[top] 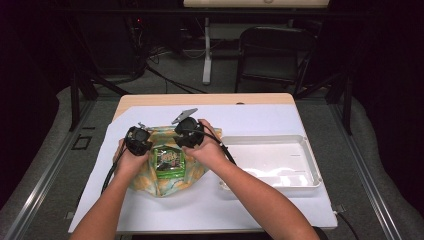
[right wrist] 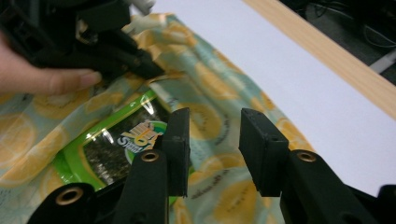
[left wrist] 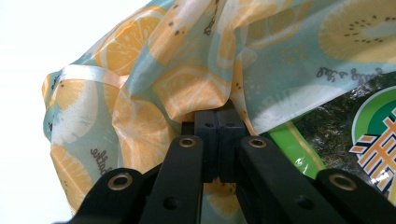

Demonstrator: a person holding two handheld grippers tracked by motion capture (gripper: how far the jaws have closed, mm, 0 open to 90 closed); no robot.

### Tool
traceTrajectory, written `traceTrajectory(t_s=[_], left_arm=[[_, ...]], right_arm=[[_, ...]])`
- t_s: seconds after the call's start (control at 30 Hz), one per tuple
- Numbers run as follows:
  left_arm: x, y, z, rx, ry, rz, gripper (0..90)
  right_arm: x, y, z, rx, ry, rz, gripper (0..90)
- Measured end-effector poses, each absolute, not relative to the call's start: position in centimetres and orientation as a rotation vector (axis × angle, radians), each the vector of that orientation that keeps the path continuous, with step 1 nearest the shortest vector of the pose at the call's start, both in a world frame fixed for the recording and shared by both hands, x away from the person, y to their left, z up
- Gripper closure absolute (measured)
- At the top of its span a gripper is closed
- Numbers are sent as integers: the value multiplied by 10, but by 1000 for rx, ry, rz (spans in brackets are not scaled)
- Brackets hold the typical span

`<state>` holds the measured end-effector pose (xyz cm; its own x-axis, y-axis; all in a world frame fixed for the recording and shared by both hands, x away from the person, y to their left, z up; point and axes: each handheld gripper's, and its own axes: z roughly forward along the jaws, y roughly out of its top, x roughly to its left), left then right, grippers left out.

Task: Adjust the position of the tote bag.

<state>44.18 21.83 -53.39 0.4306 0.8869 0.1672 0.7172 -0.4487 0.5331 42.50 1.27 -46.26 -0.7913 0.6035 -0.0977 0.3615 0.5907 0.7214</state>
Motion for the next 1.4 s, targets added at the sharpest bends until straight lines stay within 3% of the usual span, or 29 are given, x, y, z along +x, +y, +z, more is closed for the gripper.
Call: traceTrajectory(t_s=[0.47,0.83,0.93,0.97,1.23,1.4], left_arm=[[442,219,-534,2298,1364,603,897],[442,219,-535,2292,1364,609,896],[442,220,-535,2294,1363,610,896],[442,220,-535,2291,1363,610,896],[443,220,-535,2297,1361,613,896],[443,220,-536,2291,1368,617,896]], right_arm=[[442,32,-509,816,2560,877,483],[444,38,-520,787,2576,781,493],[446,38,-523,784,2566,758,533],[446,38,-524,781,2562,744,593],[448,36,-522,775,2550,725,804],[450,34,-521,796,2538,741,857]])
